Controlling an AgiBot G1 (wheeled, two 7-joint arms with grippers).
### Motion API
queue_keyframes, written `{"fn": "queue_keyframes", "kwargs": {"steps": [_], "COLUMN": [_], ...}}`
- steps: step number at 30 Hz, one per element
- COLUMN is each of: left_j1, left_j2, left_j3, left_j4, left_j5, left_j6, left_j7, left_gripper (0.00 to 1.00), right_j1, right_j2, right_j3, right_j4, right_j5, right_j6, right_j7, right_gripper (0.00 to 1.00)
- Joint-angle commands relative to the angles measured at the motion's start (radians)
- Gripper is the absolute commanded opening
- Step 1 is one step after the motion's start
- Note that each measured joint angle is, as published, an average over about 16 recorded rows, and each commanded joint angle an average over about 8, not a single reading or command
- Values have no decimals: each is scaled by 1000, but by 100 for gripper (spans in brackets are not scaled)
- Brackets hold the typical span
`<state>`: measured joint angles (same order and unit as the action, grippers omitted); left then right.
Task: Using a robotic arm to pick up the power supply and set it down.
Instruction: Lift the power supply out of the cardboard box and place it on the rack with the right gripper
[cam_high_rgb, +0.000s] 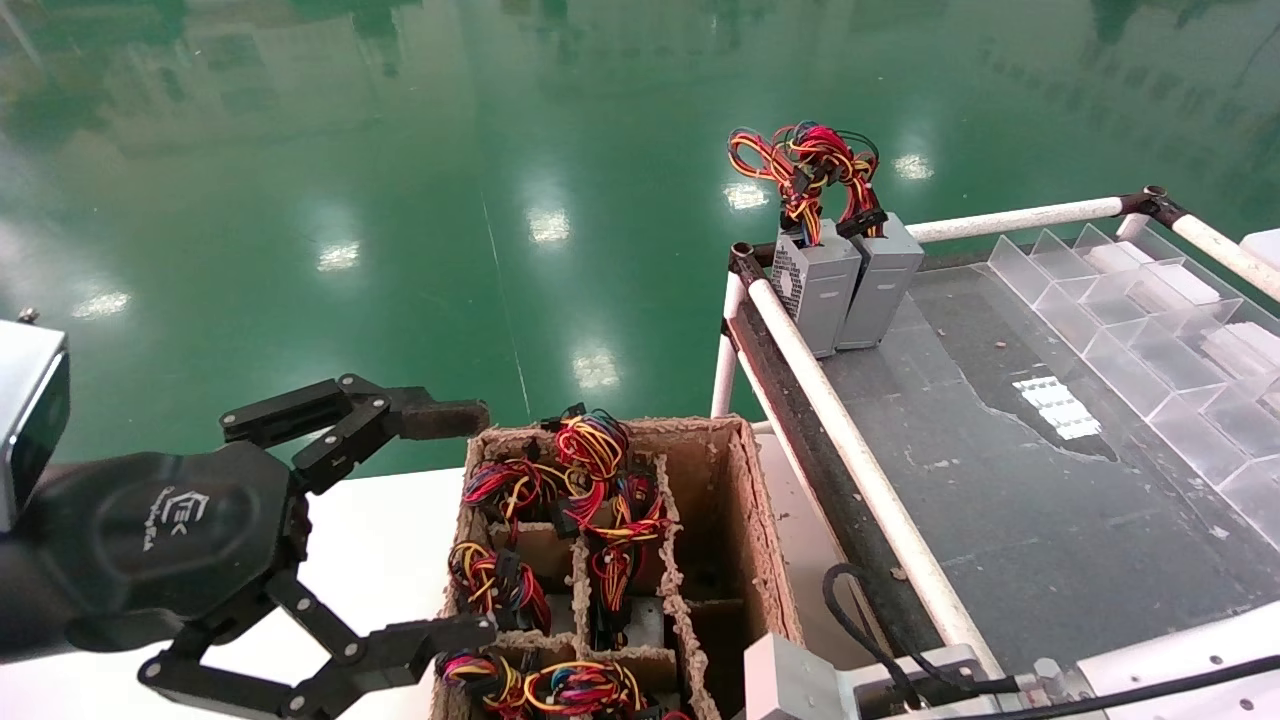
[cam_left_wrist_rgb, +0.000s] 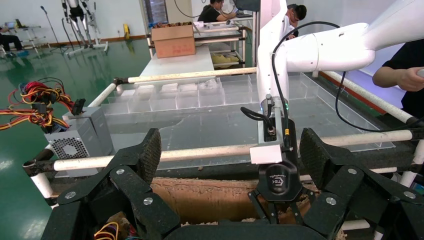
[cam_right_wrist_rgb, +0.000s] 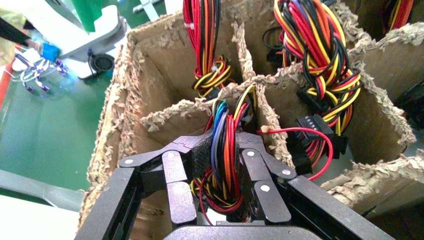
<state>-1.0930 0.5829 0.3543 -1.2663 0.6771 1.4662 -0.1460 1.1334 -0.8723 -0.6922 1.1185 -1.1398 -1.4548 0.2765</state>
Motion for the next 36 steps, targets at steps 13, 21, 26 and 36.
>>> {"fn": "queue_keyframes", "kwargs": {"steps": [13,21,26,36], "left_j1": [0,0,0,0], "left_j2": [0,0,0,0], "left_j3": [0,0,0,0], "left_j4": [0,0,0,0], "left_j5": [0,0,0,0], "left_j6": [0,0,0,0], "left_j7": [0,0,0,0], "left_gripper": [100,100,100,100], "right_j1": [-29,-30,-24,44], "right_j2": [27,67,109,190], "right_j3": [45,104,159,269], "right_j4": [-12,-15,-13,-73], "right_j5": [103,216,307,440], "right_j6": [-20,-50,-60,-44], "right_j7": [-9,-18,-18,-16], "right_gripper": [0,0,0,0]}}
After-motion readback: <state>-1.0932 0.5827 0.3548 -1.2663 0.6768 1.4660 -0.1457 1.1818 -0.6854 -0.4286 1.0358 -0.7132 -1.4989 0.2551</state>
